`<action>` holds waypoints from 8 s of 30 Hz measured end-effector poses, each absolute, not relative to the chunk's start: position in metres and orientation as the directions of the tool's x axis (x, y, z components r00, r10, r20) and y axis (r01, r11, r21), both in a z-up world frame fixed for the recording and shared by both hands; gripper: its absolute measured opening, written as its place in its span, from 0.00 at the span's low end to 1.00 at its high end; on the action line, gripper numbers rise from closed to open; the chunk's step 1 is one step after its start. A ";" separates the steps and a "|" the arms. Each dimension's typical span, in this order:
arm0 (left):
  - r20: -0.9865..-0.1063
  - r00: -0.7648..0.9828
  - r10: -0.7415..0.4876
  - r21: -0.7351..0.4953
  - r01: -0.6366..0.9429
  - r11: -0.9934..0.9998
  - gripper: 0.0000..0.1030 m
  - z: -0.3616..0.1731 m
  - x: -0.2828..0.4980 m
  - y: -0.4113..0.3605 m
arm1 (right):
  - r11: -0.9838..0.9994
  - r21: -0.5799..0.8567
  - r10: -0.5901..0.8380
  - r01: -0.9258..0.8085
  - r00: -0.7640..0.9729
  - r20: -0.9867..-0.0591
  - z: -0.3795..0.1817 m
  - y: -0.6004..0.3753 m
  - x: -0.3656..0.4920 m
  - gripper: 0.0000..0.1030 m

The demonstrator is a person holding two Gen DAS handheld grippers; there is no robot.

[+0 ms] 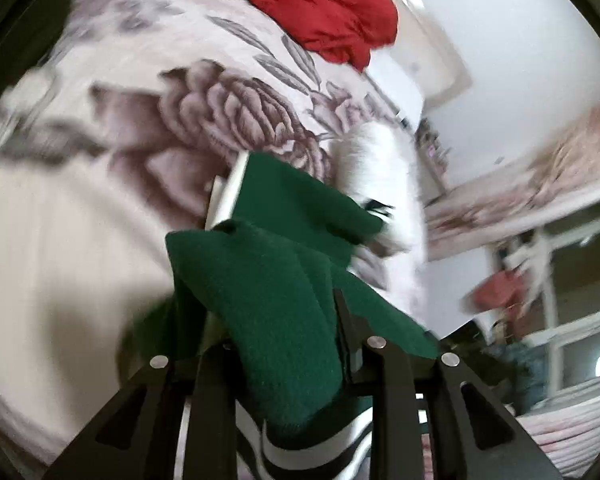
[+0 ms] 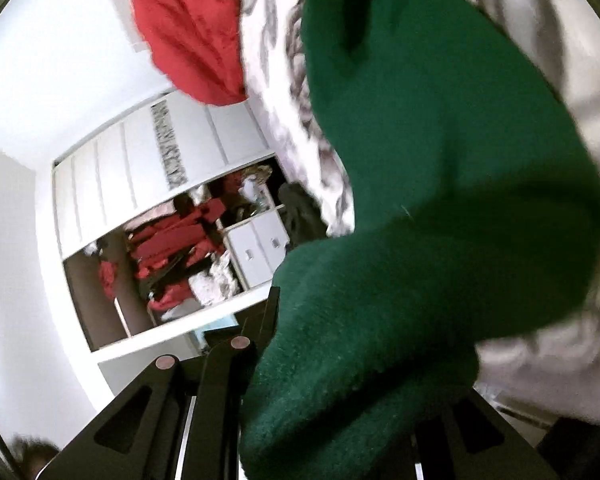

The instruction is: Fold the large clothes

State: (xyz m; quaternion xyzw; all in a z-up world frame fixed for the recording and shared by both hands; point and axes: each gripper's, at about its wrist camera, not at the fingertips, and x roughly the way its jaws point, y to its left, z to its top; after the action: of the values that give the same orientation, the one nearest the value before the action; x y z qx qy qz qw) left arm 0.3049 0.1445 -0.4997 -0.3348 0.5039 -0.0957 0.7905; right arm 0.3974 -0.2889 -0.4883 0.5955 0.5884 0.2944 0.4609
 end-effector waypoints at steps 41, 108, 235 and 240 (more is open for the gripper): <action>-0.815 0.520 -0.256 -0.546 -0.541 0.639 1.00 -0.637 0.238 0.144 | 0.521 0.846 0.853 0.112 -0.083 -0.515 -0.654 -0.314 0.611 0.42; -0.957 0.277 -0.086 -0.188 -0.369 0.910 1.00 -0.596 0.187 0.071 | 0.803 0.594 0.591 0.043 -0.181 -0.786 -0.546 -0.360 0.443 0.00; -0.978 0.160 0.131 0.054 -0.411 0.910 1.00 -0.589 0.169 -0.029 | 0.523 0.776 0.818 0.353 0.049 -0.573 -0.576 -0.513 0.435 0.65; -0.978 0.155 0.142 0.066 -0.415 0.907 1.00 -0.591 0.167 -0.025 | 0.576 0.696 0.753 0.430 0.053 -0.656 -0.598 -0.493 0.444 0.09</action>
State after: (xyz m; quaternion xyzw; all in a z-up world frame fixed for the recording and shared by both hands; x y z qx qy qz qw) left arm 0.1665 -0.0249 -0.5911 -0.1095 0.6230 0.1851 0.7521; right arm 0.4444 -0.4925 -0.5977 0.4387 0.6737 0.1398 0.5780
